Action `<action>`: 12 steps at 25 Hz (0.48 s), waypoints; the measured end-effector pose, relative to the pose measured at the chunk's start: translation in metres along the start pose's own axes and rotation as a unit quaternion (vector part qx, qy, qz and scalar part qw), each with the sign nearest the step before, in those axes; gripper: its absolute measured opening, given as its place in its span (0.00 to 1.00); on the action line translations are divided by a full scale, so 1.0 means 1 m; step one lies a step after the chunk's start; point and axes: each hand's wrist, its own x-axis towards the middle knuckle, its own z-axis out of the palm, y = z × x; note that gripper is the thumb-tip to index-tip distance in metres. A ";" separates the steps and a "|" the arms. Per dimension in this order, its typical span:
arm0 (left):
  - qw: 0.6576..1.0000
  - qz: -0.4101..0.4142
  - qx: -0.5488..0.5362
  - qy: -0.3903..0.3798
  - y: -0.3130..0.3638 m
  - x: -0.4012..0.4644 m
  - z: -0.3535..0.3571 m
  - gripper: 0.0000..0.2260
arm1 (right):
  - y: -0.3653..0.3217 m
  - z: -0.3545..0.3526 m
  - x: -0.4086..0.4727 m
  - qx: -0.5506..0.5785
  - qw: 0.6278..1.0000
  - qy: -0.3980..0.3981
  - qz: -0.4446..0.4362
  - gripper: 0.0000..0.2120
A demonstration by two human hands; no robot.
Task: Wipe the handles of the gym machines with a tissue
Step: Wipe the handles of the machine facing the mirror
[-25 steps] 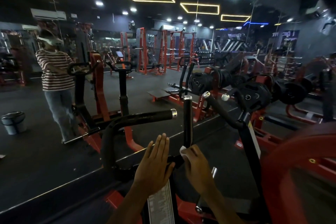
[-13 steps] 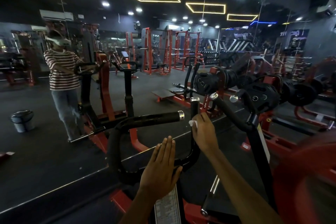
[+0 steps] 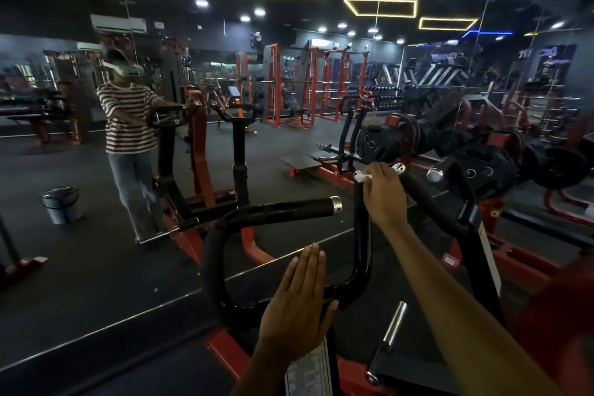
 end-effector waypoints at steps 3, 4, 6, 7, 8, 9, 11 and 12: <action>1.000 0.004 0.004 -0.005 0.001 -0.001 0.001 0.30 | 0.007 0.001 -0.001 0.087 0.993 0.034 0.068 0.08; 1.000 0.005 0.003 -0.006 0.000 -0.001 0.001 0.30 | 0.008 0.002 -0.001 0.138 0.984 0.040 0.108 0.09; 1.000 0.007 0.007 -0.010 0.000 -0.001 0.001 0.30 | 0.009 0.001 -0.003 0.221 0.959 0.033 0.172 0.08; 1.000 0.009 0.010 -0.011 0.000 -0.001 0.001 0.30 | 0.011 0.001 -0.004 0.243 0.951 0.027 0.189 0.07; 1.000 0.010 0.012 -0.011 0.000 -0.001 0.000 0.30 | 0.013 -0.001 -0.006 0.253 0.948 0.018 0.195 0.06; 1.000 0.011 0.013 -0.011 0.000 -0.001 0.000 0.30 | 0.016 -0.002 -0.008 0.255 0.947 0.007 0.194 0.05; 1.000 0.013 0.014 -0.011 0.000 -0.001 0.000 0.30 | 0.023 -0.004 -0.018 0.259 0.946 -0.019 0.192 0.03; 1.000 0.013 0.015 -0.010 0.000 -0.001 -0.001 0.30 | 0.026 -0.004 -0.027 0.262 0.945 -0.026 0.196 0.02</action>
